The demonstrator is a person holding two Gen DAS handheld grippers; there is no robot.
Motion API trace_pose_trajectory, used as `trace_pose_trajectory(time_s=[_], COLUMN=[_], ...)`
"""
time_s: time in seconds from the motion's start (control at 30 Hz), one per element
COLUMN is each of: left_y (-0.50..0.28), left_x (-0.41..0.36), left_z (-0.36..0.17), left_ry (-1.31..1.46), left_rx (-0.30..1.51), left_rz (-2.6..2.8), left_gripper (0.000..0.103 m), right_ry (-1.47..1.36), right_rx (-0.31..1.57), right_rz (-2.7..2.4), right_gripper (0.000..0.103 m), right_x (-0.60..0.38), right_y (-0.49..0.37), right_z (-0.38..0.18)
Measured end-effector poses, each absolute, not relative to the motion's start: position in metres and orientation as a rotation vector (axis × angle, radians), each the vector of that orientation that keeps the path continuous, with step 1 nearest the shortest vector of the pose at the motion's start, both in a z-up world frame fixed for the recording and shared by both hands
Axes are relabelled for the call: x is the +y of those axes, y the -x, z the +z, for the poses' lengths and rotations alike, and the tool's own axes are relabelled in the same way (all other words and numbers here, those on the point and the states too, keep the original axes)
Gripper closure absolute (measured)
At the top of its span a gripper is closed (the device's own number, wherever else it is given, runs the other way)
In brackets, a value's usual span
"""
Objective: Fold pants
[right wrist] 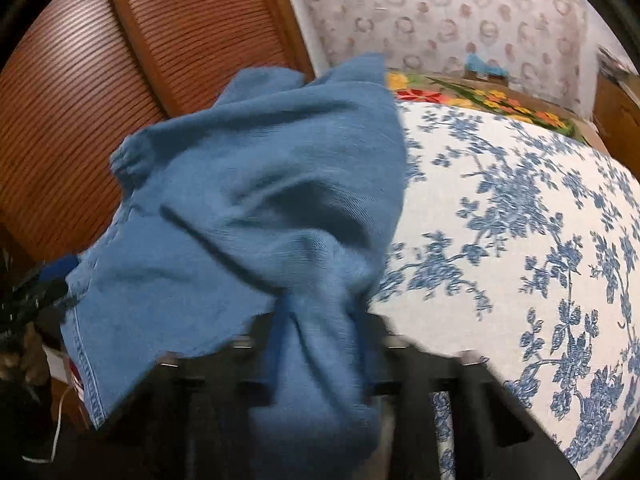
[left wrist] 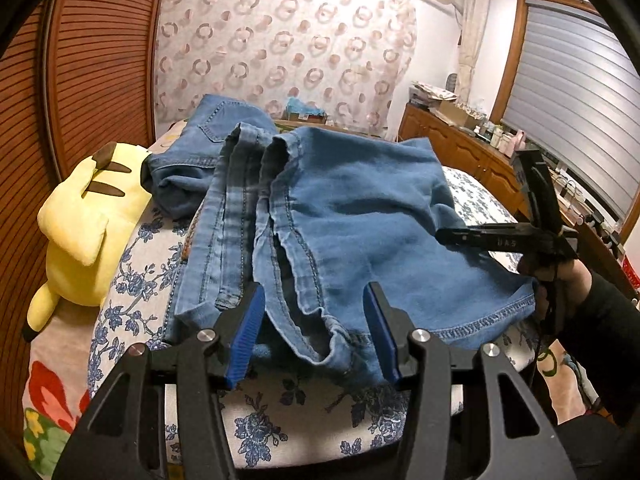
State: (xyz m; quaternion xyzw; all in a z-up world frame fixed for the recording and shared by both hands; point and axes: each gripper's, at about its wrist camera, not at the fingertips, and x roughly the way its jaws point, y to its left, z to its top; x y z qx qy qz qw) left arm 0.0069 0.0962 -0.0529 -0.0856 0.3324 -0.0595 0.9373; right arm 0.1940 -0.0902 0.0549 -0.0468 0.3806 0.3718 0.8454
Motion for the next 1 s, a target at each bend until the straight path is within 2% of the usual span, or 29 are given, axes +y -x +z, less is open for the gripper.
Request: trace_pose_trajectory(time_s=[0.07, 0.3, 0.5, 0.6, 0.8, 0.9, 0.97, 1.0], left_y=[-0.01, -0.021, -0.032, -0.038, -0.052, -0.055, -0.056, -0.055], left_x=[0.095, 0.085, 0.063, 0.049, 0.02, 0.009, 0.004, 0.003], left_z=[-0.052, -0.042, -0.029, -0.024, -0.022, -0.023, -0.024, -0.024], left_ry=[0.172, 0.152, 0.13, 0.115, 0.084, 0.068, 0.058, 0.056], left_rx=[0.678, 0.667, 0.646, 0.638, 0.641, 0.647, 0.652, 0.655], left_rz=[-0.124, -0.137, -0.185, -0.217, -0.263, -0.279, -0.287, -0.289], left_gripper=[0.051, 0.051, 0.051, 0.051, 0.051, 0.051, 0.051, 0.051], right_ry=[0.104, 0.049, 0.073, 0.071, 0.047, -0.008, -0.028, -0.028], right_rx=[0.765, 0.589, 0.564, 0.621, 0.753, 0.766, 0.776, 0.784], right_rz=[0.767, 0.733, 0.615, 0.537, 0.48, 0.47, 0.461, 0.454], right_gripper=[0.093, 0.095, 0.095, 0.095, 0.094, 0.088, 0.076, 0.075], right_x=[-0.092, -0.123, -0.183, -0.225, -0.277, -0.289, -0.295, -0.294], right_y=[-0.187, -0.152, -0.147, -0.156, -0.179, -0.186, -0.186, -0.188], right_z=[0.062, 0.121, 0.154, 0.149, 0.092, 0.081, 0.077, 0.077])
